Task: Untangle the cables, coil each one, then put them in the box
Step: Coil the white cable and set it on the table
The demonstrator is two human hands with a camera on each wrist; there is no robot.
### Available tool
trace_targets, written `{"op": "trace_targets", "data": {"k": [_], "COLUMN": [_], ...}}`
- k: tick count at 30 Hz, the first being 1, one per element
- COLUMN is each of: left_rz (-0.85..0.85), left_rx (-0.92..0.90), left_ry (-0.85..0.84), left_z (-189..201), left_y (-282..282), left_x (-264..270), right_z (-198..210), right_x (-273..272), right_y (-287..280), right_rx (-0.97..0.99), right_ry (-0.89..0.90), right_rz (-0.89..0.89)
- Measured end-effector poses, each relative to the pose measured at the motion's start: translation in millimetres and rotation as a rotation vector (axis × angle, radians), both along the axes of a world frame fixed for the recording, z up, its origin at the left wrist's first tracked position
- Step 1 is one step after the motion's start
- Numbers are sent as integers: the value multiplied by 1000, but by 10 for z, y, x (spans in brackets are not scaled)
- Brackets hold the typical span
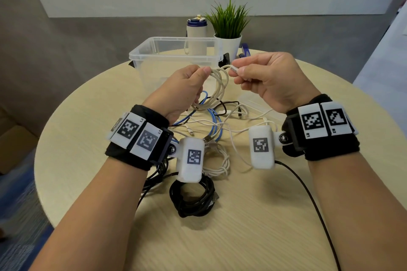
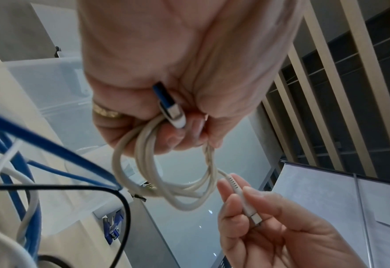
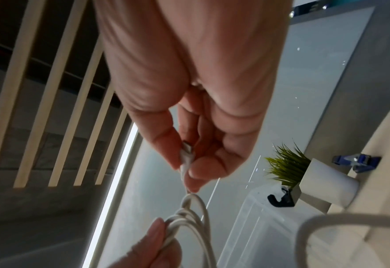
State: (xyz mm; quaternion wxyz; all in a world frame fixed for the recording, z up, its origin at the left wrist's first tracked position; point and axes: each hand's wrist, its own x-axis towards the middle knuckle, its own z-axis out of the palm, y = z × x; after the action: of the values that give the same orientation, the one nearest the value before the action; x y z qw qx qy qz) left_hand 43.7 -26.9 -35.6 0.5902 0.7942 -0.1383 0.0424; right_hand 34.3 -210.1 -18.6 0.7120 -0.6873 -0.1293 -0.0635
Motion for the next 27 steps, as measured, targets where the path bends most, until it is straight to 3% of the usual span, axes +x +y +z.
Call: {"op": "trace_targets", "data": {"k": [7, 16, 27], "left_rz": [28, 54, -116], "left_rx": [-117, -32, -332], "left_ry": [-39, -121, 33], "left_z": [2, -12, 30], "left_y": [-44, -37, -91], "left_x": [-3, 12, -67], "right_z": [4, -26, -65], "right_x": [-34, -20, -34], "right_y": [27, 94, 152], "right_rx": [50, 40, 105], "right_ry": [116, 173, 146], "right_rz": [72, 103, 158]}}
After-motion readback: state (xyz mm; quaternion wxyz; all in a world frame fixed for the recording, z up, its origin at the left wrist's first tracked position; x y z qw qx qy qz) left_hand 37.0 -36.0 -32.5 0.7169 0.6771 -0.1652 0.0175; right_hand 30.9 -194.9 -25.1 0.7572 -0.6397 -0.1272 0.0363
